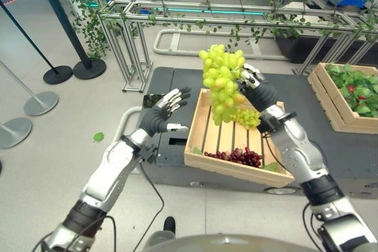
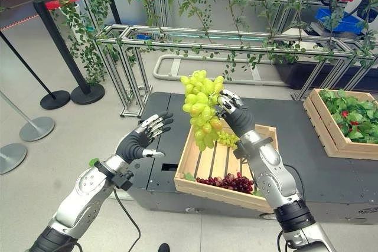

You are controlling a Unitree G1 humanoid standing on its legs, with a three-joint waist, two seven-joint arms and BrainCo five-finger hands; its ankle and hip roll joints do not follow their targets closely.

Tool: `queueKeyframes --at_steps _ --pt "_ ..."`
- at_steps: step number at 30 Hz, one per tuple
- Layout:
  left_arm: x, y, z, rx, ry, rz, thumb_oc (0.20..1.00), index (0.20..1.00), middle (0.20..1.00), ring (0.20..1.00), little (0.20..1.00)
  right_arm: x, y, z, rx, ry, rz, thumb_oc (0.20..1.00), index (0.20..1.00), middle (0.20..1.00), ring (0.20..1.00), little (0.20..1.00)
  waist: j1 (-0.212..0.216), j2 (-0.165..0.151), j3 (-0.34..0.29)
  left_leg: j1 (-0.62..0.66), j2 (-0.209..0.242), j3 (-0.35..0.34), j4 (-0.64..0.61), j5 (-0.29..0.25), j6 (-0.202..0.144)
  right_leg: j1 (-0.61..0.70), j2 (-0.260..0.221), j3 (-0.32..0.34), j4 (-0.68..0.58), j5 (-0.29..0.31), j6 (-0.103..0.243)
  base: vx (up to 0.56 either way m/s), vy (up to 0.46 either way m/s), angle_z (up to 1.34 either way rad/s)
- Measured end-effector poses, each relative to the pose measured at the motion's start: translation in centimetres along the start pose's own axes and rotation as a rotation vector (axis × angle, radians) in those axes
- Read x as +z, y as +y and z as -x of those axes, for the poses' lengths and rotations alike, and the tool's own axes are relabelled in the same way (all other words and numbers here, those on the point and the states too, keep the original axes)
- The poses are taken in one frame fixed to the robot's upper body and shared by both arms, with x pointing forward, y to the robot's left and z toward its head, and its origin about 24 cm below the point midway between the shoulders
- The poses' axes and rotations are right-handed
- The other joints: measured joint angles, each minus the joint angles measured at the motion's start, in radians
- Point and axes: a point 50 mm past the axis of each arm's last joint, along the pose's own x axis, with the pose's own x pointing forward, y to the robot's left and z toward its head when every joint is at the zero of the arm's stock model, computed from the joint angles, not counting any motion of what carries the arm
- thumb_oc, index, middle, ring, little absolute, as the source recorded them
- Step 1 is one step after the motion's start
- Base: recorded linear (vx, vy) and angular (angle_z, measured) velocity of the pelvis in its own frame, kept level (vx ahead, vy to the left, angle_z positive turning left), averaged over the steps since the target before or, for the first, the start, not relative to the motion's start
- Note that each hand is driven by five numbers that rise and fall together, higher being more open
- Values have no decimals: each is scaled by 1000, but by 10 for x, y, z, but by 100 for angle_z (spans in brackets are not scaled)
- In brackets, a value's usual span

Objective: Pick up the fruits from the basket on one side to the basket on the other side

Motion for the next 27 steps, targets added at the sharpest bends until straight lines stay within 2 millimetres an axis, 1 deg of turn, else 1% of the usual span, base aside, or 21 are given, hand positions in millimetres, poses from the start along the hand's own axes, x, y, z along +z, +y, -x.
queueKeyframes --at_steps 4,6,11,13,15,18,27 --pt "-1 -11 -16 -52 -7 5 1000 1000 1000 1000 1000 -8 8 -1 29 26 -20 200 200 200 200 200 -1 -3 1 0 -1 -3 0 0 0 3 -1 -6 0 0 0 4 1 2" --pt "-5 -9 -23 -36 7 -21 1000 1000 1000 1000 1000 -9 10 -2 29 20 -31 200 200 200 200 200 -4 -4 0 1 -1 -3 0 0 0 3 -1 -6 0 0 0 0 0 0" --pt "-13 -10 -35 4 24 8 1000 1000 1000 1000 1000 -16 20 -5 60 35 -56 200 200 200 200 200 -7 -5 0 1 -1 -2 0 0 0 2 -1 -7 0 0 0 0 0 0" --pt "-14 -12 -37 4 27 4 1000 1000 1000 1000 1000 -19 23 -5 76 46 -66 200 200 200 200 200 -8 -5 0 1 -1 -2 0 0 0 2 -1 -7 0 0 0 0 0 0" --pt "-13 -17 -41 -12 27 -16 1000 1000 1000 1000 1000 -22 29 -7 100 56 -75 200 200 200 200 200 -20 -5 0 1 -1 -2 0 0 0 3 -1 -7 0 0 0 0 0 0" --pt "-12 -24 -46 -34 12 -12 1000 1000 1000 1000 1000 -25 46 -15 177 58 -98 200 200 200 200 200 -28 -6 0 1 -1 -2 0 0 0 3 -1 -7 0 0 0 0 0 0" --pt "-11 -30 -51 -43 3 0 1000 1000 1000 1000 1000 -25 51 -18 197 57 -109 200 200 200 200 200 -28 -6 0 2 -1 -2 0 0 0 3 -1 -7 0 0 0 0 0 0"
